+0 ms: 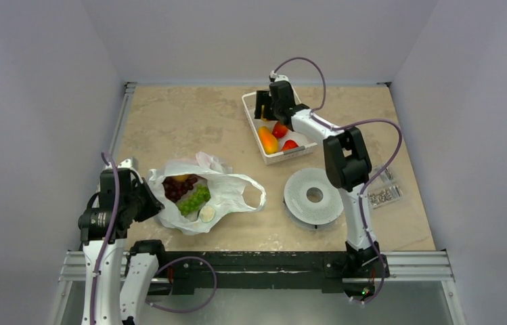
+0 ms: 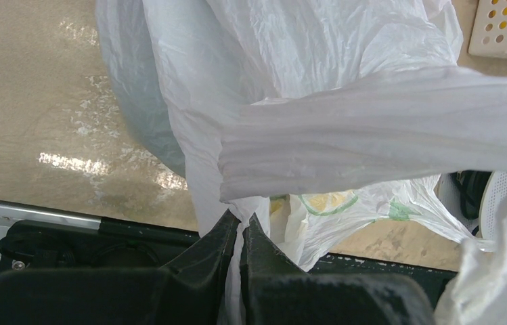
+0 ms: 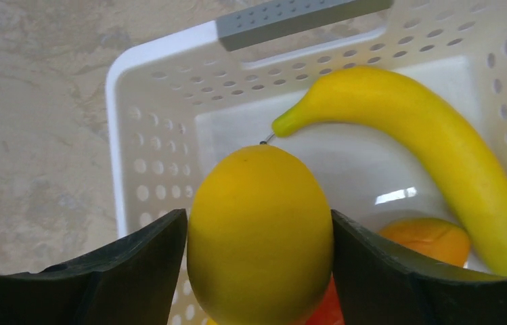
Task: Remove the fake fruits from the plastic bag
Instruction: Place the fake fruit in the bin.
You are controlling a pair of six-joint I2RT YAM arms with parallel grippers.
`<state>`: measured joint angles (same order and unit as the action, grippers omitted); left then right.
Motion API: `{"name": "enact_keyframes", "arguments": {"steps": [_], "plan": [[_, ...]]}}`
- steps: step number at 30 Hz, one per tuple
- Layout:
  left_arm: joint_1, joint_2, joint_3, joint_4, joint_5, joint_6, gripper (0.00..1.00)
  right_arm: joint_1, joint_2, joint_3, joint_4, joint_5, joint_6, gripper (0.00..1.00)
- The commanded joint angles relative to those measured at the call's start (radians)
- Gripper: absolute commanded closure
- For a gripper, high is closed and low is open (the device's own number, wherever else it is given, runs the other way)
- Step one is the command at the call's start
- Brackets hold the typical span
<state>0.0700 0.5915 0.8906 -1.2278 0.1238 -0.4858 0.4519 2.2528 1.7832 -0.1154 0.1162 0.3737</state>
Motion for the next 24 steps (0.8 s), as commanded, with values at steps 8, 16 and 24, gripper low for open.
{"name": "enact_keyframes", "arguments": {"steps": [8,16,24], "plan": [[0.001,-0.010,0.013,0.031,0.011,0.014,1.00,0.009,-0.078,0.049,-0.019,-0.065,-0.029,0.01],[0.001,-0.012,0.011,0.035,0.018,0.017,1.00,0.034,-0.320,-0.180,0.038,-0.074,-0.010,0.01],[0.001,-0.015,0.012,0.037,0.030,0.023,1.00,0.185,-0.612,-0.494,0.106,-0.084,-0.002,0.03]]}}
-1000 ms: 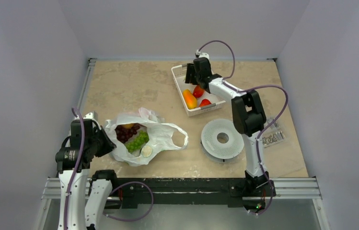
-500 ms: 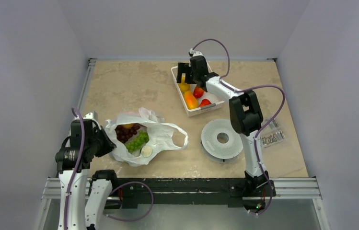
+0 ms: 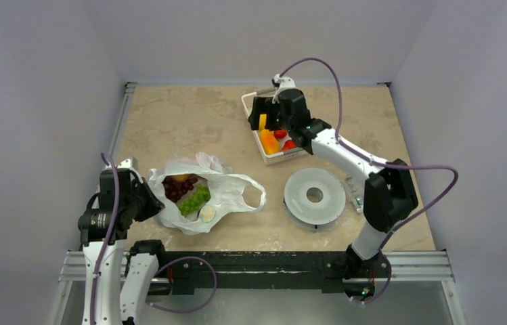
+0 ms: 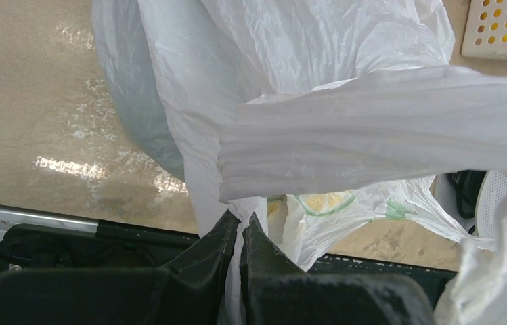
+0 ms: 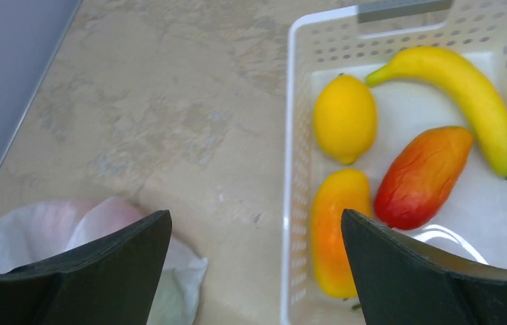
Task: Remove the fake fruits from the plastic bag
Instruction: Place the fake fruit in the bin, then take out the fake fruit from the plastic bag.
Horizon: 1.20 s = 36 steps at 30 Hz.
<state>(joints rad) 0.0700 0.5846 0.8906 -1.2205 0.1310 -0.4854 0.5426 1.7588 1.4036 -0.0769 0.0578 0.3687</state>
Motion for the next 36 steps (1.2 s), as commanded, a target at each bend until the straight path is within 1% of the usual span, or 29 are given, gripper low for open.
{"name": "enact_keyframes", "arguments": {"steps": [1,3,6,8,12,15,18,20,22,25,27,34,36], "plan": [[0.002,-0.014,0.011,0.032,0.022,0.022,1.00,0.126,-0.148,-0.148,0.070,-0.040,0.008,0.03],[0.001,-0.022,0.009,0.033,0.023,0.021,1.00,0.180,-0.209,-0.214,0.106,-0.055,0.015,0.04],[0.001,-0.026,0.010,0.033,0.022,0.021,1.00,0.306,-0.317,-0.327,0.195,-0.056,0.000,0.06],[0.001,-0.026,0.010,0.033,0.025,0.022,1.00,0.380,-0.373,-0.384,0.244,-0.051,-0.009,0.11],[0.002,-0.026,0.011,0.034,0.025,0.023,1.00,0.490,-0.415,-0.440,0.284,-0.024,0.011,0.18],[0.001,-0.028,0.009,0.035,0.023,0.021,1.00,0.576,-0.406,-0.469,0.347,-0.003,-0.030,0.28],[0.001,-0.024,0.010,0.033,0.026,0.021,1.00,0.635,-0.339,-0.427,0.360,-0.029,-0.117,0.36],[0.001,-0.023,0.011,0.033,0.023,0.021,1.00,0.643,-0.279,-0.384,0.331,-0.050,-0.154,0.42],[0.001,-0.024,0.009,0.033,0.021,0.021,1.00,0.643,-0.224,-0.356,0.338,-0.055,-0.181,0.47],[0.001,-0.021,0.009,0.034,0.023,0.021,1.00,0.649,-0.144,-0.304,0.336,-0.121,-0.226,0.49],[0.001,-0.016,0.011,0.031,0.021,0.021,1.00,0.665,-0.103,-0.281,0.340,-0.113,-0.255,0.48],[0.001,-0.010,0.009,0.031,0.021,0.021,1.00,0.688,0.043,-0.173,0.276,0.053,-0.326,0.45],[0.001,-0.010,0.009,0.029,0.019,0.021,1.00,0.688,0.073,-0.147,0.258,0.105,-0.334,0.40]]}}
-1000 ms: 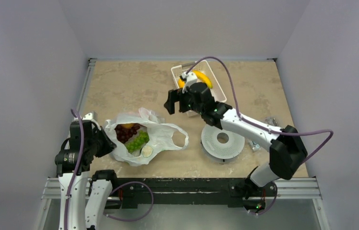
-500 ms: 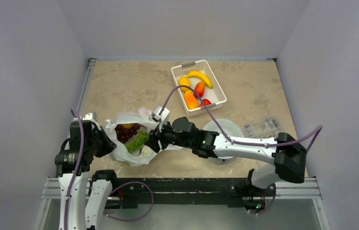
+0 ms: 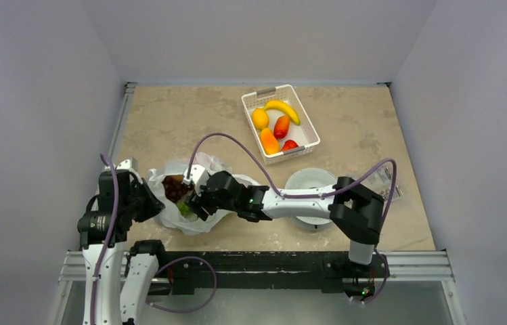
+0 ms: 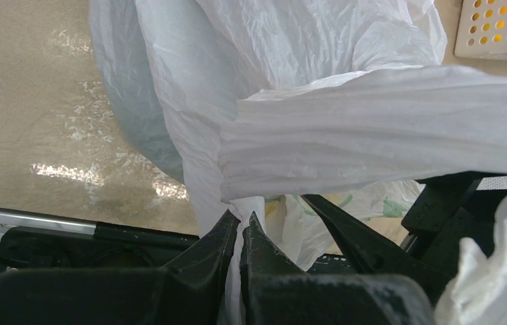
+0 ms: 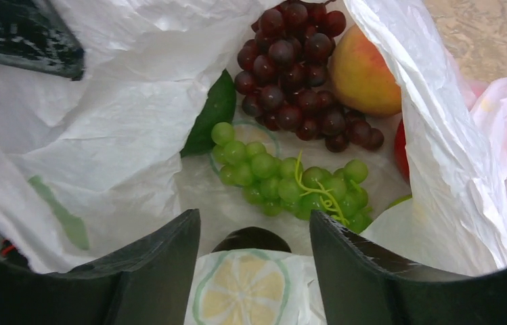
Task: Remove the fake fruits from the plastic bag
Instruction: Take out the fake fruit from the plastic bag.
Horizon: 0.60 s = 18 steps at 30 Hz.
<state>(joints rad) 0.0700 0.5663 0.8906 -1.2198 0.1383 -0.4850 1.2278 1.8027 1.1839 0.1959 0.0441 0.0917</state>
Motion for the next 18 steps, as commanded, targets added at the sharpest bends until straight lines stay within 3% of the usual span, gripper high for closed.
{"name": "enact_keyframes", "arguments": {"steps": [1,7,11,13,18], "plan": [[0.001,0.008,0.009,0.028,0.011,0.019,1.00,0.003,0.043,0.084,-0.025,0.135,-0.058,0.37],[0.002,0.014,0.009,0.028,0.010,0.019,1.00,0.002,0.122,0.132,-0.040,0.177,-0.069,0.19],[0.001,0.016,0.008,0.030,0.012,0.019,1.00,0.002,0.186,0.160,-0.047,0.184,-0.065,0.14],[0.002,0.019,0.009,0.029,0.012,0.019,1.00,0.002,0.208,0.164,-0.037,0.183,-0.056,0.14],[0.002,0.013,0.007,0.031,0.009,0.017,1.00,0.002,0.237,0.163,-0.002,0.166,-0.034,0.32]]}}
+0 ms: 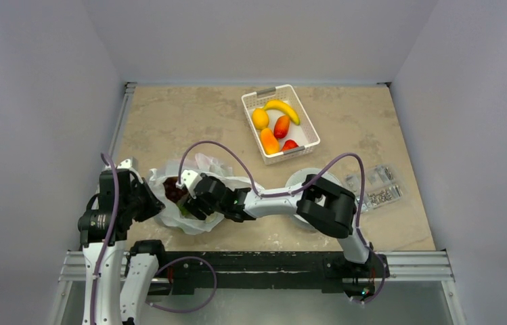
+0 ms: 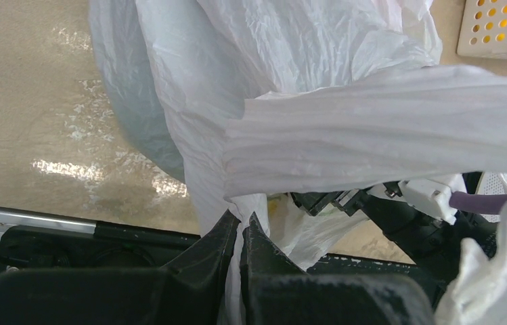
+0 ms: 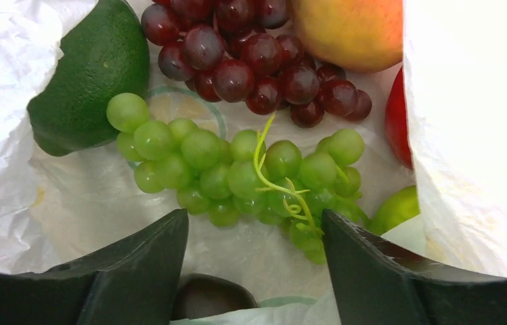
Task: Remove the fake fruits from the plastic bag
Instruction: Take out the fake fruit from the plastic bag.
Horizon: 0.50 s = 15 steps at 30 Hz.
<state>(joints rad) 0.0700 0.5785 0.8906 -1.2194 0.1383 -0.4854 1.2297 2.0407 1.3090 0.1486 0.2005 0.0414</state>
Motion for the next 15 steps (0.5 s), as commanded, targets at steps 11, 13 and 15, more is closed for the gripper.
{"name": "enact_keyframes", "arguments": {"steps": [11,13,15], "plan": [[0.001,0.002,0.010,0.029,0.014,0.021,1.00,0.000,0.025,0.080,0.050,0.042,0.061,0.81],[0.001,-0.001,0.008,0.028,0.014,0.021,1.00,0.001,-0.003,0.070,0.056,0.042,0.067,0.86],[0.002,-0.002,0.008,0.032,0.017,0.022,1.00,0.000,-0.038,0.060,0.059,0.045,0.070,0.92]]}}
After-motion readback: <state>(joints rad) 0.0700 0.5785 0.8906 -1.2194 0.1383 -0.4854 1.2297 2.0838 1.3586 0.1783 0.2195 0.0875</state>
